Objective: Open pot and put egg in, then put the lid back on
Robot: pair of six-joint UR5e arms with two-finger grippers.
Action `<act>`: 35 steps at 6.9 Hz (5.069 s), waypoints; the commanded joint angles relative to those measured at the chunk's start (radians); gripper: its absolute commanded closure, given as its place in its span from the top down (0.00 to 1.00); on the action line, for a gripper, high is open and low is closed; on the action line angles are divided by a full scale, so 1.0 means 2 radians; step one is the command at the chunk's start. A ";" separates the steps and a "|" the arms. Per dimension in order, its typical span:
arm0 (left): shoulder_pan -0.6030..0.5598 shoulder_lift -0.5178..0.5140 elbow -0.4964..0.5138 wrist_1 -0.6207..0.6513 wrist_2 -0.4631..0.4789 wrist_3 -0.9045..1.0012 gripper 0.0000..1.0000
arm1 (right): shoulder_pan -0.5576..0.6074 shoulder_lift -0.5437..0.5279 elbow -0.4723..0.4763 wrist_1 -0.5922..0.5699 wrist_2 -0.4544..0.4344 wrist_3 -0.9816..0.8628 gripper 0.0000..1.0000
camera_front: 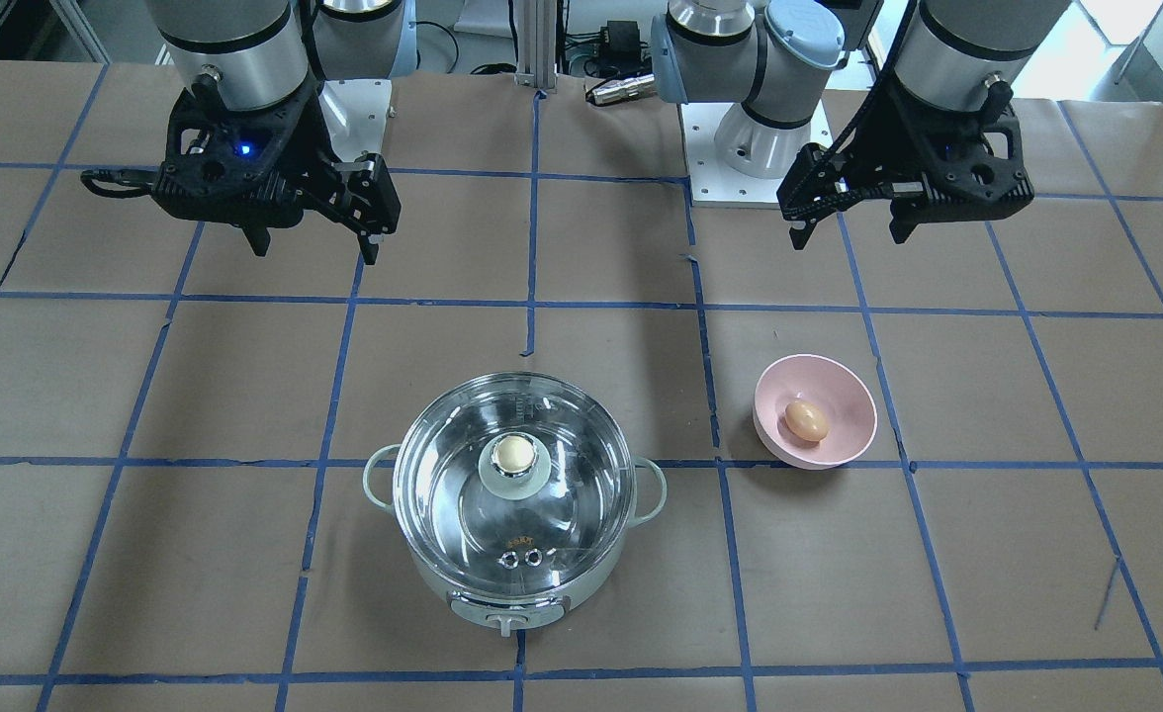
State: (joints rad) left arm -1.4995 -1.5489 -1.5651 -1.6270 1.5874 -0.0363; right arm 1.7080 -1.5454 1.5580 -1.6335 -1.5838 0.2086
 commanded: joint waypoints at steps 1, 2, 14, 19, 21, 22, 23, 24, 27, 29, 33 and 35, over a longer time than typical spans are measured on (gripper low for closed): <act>0.006 -0.030 -0.021 0.062 0.000 -0.049 1.00 | 0.005 0.003 0.006 -0.018 -0.003 0.000 0.98; 0.006 -0.045 -0.032 0.101 0.001 -0.087 1.00 | 0.005 0.003 0.008 -0.022 -0.003 -0.002 0.99; 0.066 -0.122 -0.224 0.342 -0.004 -0.331 1.00 | 0.105 0.252 -0.141 -0.140 -0.004 0.114 0.96; 0.065 -0.121 -0.225 0.343 -0.005 -0.303 1.00 | 0.109 0.245 -0.123 -0.140 -0.005 0.107 0.39; 0.066 -0.124 -0.225 0.343 -0.004 -0.228 1.00 | 0.109 0.245 -0.119 -0.136 -0.005 0.098 0.06; 0.066 -0.128 -0.225 0.349 -0.004 -0.217 0.99 | 0.108 0.236 -0.121 -0.134 -0.006 0.097 0.04; 0.066 -0.141 -0.229 0.371 -0.004 -0.189 0.97 | 0.107 0.204 -0.130 -0.100 -0.006 0.095 0.04; 0.066 -0.150 -0.237 0.404 -0.004 -0.171 0.96 | 0.101 0.160 -0.145 -0.047 -0.005 0.087 0.03; 0.067 -0.149 -0.257 0.429 -0.005 -0.129 0.96 | 0.012 0.049 -0.074 0.025 -0.001 0.039 0.02; 0.067 -0.149 -0.256 0.432 -0.011 -0.125 0.96 | -0.041 -0.004 -0.024 0.037 0.038 -0.014 0.02; 0.067 -0.151 -0.257 0.432 -0.019 -0.122 0.95 | -0.039 -0.013 -0.003 0.039 0.024 -0.057 0.02; 0.067 -0.152 -0.257 0.431 -0.018 -0.123 0.95 | -0.040 -0.013 -0.001 0.038 0.024 -0.052 0.03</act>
State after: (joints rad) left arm -1.3652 -1.8514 -2.0793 -0.7649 1.5491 -0.2818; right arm 1.6282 -1.5720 1.5534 -1.5567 -1.5351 0.1002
